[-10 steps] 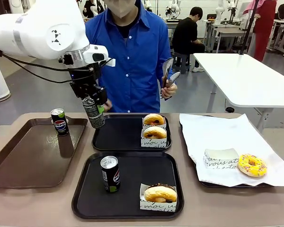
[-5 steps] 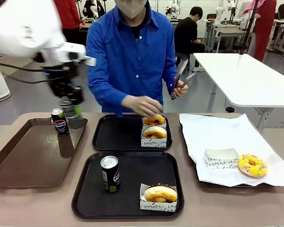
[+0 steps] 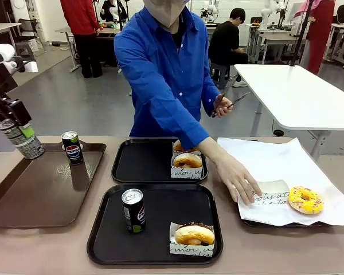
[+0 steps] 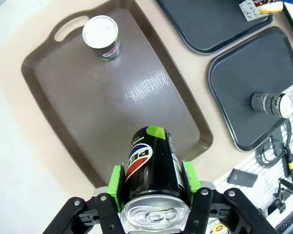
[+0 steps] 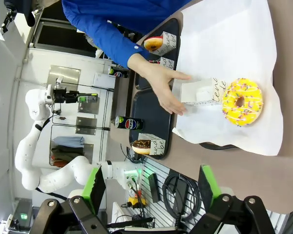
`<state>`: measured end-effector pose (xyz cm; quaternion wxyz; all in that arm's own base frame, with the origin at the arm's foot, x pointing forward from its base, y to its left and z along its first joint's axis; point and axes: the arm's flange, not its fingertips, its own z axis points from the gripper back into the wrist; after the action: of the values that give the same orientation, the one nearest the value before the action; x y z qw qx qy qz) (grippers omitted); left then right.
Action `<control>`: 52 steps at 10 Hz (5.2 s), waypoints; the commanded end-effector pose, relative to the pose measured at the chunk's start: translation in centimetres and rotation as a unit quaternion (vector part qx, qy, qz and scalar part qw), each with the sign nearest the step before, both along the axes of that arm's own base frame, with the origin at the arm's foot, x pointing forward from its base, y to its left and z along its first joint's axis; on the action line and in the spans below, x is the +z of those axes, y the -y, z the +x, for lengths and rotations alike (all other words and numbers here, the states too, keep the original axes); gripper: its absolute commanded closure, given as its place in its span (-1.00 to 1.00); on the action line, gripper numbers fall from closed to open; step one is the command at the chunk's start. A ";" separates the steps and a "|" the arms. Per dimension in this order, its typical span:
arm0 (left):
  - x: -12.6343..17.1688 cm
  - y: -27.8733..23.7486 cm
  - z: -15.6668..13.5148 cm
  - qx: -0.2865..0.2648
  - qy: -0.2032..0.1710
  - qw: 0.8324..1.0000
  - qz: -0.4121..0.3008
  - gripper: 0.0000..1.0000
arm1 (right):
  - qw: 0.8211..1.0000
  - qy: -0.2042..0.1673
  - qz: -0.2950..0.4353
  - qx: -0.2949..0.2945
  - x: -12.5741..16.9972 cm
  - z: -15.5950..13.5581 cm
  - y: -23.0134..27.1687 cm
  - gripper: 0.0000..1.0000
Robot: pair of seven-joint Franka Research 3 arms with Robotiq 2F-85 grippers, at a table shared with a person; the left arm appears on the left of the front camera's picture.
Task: Set up donuts and drinks on trays.
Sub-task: Pick up one Pepsi coke from the Handle tray and place it on the Flat Tray without a Pepsi coke.
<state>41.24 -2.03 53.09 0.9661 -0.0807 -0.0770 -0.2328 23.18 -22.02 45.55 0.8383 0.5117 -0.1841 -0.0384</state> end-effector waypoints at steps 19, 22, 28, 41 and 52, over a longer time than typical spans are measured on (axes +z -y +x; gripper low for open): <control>1.3 18.1 2.6 -0.024 0.039 0.998 0.053 -0.16 | 1.000 0.013 0.007 0.001 0.0 0.1 0.1 -1.00; 0.5 18.8 2.3 -0.037 0.028 0.998 0.038 -0.16 | 1.000 0.013 0.007 0.001 0.0 0.1 0.1 -1.00; -1.3 24.3 7.1 -0.034 0.012 0.997 0.063 -0.16 | 1.000 0.013 0.007 0.001 0.0 0.1 0.1 -1.00; -13.0 25.0 13.3 -0.014 -0.010 0.990 0.142 -1.00 | 1.000 0.013 0.007 0.001 0.0 0.1 0.1 -1.00; -4.4 14.6 0.3 -0.088 -0.027 0.995 0.028 -1.00 | 1.000 0.013 0.007 0.001 0.0 0.1 0.1 -1.00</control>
<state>42.34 -18.71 49.06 0.9481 -0.0560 -0.0360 -0.3109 23.18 -22.03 45.53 0.8383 0.5117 -0.1845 -0.0372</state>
